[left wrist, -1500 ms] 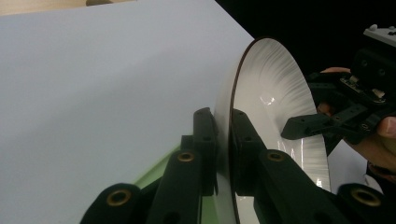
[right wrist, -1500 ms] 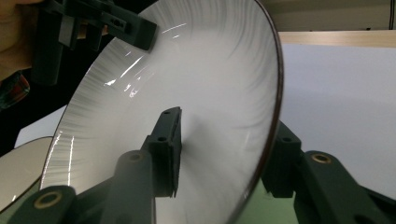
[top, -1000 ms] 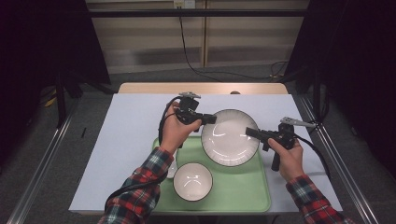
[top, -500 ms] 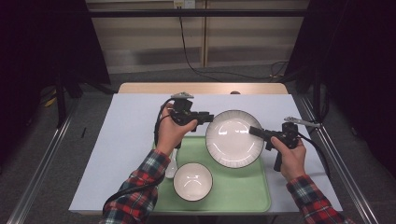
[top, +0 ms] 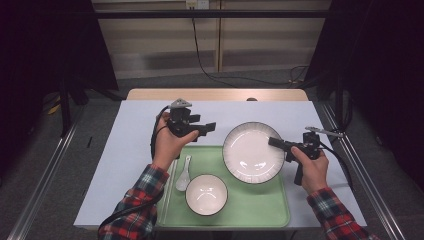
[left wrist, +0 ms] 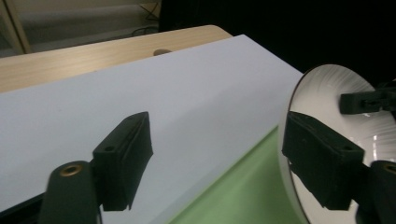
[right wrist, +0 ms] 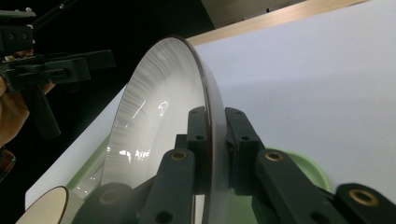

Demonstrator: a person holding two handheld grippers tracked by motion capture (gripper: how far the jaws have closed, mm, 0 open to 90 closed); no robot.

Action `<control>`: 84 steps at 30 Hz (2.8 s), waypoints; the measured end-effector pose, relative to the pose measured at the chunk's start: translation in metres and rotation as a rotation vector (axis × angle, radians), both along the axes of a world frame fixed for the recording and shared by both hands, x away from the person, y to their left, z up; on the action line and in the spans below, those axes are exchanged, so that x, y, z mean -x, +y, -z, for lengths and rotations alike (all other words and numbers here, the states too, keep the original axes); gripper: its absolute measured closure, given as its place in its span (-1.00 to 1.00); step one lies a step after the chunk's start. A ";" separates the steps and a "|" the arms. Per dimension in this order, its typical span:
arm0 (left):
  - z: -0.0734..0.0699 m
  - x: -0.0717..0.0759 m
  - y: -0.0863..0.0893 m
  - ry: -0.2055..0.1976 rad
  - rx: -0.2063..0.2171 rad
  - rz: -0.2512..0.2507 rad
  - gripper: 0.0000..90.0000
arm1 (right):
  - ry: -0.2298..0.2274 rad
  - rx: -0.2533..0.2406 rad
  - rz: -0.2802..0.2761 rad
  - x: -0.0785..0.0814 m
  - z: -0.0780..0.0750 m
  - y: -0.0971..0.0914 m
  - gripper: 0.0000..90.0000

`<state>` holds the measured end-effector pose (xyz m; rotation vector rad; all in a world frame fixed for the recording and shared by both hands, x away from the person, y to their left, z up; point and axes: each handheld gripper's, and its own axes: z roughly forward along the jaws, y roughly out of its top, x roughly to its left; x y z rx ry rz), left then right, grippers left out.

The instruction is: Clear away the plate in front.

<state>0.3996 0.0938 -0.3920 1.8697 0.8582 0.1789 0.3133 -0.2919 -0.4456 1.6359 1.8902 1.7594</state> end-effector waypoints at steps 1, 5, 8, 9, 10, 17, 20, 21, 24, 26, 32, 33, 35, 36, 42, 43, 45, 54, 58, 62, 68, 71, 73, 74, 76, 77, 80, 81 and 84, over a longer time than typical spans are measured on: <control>0.000 0.001 0.003 -0.001 -0.009 -0.007 -0.54 | 0.003 0.000 -0.002 0.000 0.000 0.000 0.83; 0.002 0.004 0.013 -0.011 -0.022 -0.025 -0.57 | 0.018 0.015 -0.012 0.000 0.002 0.002 0.83; 0.003 0.007 0.020 -0.016 -0.026 -0.039 -0.59 | 0.038 0.017 -0.017 0.000 0.004 0.003 0.83; 0.004 0.008 0.022 -0.017 -0.024 -0.042 -0.59 | 0.042 0.017 -0.016 0.000 0.005 0.004 0.83; 0.004 0.008 0.024 -0.021 -0.026 -0.044 -0.60 | 0.044 0.020 -0.019 -0.001 0.005 0.004 0.83; 0.008 0.012 0.035 -0.019 -0.040 -0.068 -0.62 | 0.081 0.035 -0.032 -0.002 0.008 0.006 0.83; 0.011 0.013 0.037 -0.016 -0.043 -0.074 -0.62 | 0.101 0.038 -0.047 -0.002 0.009 0.007 0.83; 0.012 0.013 0.038 -0.013 -0.035 -0.083 -0.62 | 0.111 0.037 -0.045 -0.002 0.009 0.007 0.83; 0.014 0.014 0.040 -0.013 -0.037 -0.098 -0.62 | 0.123 0.044 -0.049 -0.002 0.010 0.008 0.81; 0.015 0.014 0.042 -0.014 -0.044 -0.102 -0.62 | 0.131 0.037 -0.049 -0.002 0.011 0.008 0.79; 0.021 0.015 0.045 -0.004 -0.048 -0.113 -0.63 | 0.151 0.054 -0.053 -0.003 0.012 0.008 0.80; 0.022 0.015 0.045 -0.004 -0.044 -0.111 -0.63 | 0.153 0.066 -0.052 -0.003 0.013 0.008 0.81; 0.023 0.015 0.045 -0.002 -0.049 -0.112 -0.63 | 0.155 0.084 -0.054 -0.004 0.013 0.007 0.82; 0.023 0.015 0.046 0.000 -0.051 -0.112 -0.63 | 0.155 0.091 -0.061 -0.004 0.013 0.007 0.82; 0.026 0.016 0.046 0.006 -0.054 -0.117 -0.63 | 0.165 0.130 -0.060 -0.004 0.016 0.005 0.84; 0.027 0.016 0.046 0.006 -0.057 -0.119 -0.63 | 0.168 0.120 -0.058 -0.004 0.017 0.005 0.84; 0.027 0.016 0.046 0.005 -0.060 -0.117 -0.62 | 0.165 0.116 -0.061 -0.005 0.018 0.004 0.84; 0.029 0.017 0.047 0.004 -0.064 -0.118 -0.63 | 0.222 0.097 -0.113 -0.006 0.024 0.011 0.83; 0.030 0.018 0.050 0.008 -0.061 -0.125 -0.63 | 0.184 0.162 -0.108 -0.006 0.025 0.010 0.82; 0.032 0.018 0.051 0.012 -0.059 -0.126 -0.63 | 0.139 0.225 -0.117 -0.003 0.026 0.009 0.79; 0.033 0.019 0.052 0.012 -0.061 -0.126 -0.63 | 0.098 0.303 -0.123 0.000 0.027 0.010 0.74; 0.033 0.020 0.054 0.014 -0.061 -0.132 -0.63 | 0.080 0.345 -0.132 0.001 0.029 0.010 0.71; 0.034 0.020 0.055 0.015 -0.058 -0.132 -0.63 | 0.075 0.358 -0.129 0.002 0.030 0.010 0.70; 0.034 0.020 0.056 0.015 -0.056 -0.131 -0.63 | 0.074 0.364 -0.130 0.002 0.030 0.011 0.69; 0.035 0.020 0.057 0.017 -0.060 -0.133 -0.63 | 0.075 0.381 -0.128 0.003 0.031 0.011 0.66; 0.035 0.020 0.058 0.019 -0.052 -0.131 -0.63 | 0.074 0.392 -0.127 0.003 0.032 0.011 0.66; 0.038 0.018 0.061 0.024 -0.058 -0.133 -0.63 | 0.074 0.408 -0.129 0.003 0.034 0.012 0.64; 0.039 0.018 0.062 0.026 -0.059 -0.140 -0.63 | 0.069 0.415 -0.130 0.003 0.034 0.012 0.64; 0.040 0.020 0.064 0.029 -0.069 -0.145 -0.63 | 0.053 0.422 -0.129 0.004 0.035 0.012 0.61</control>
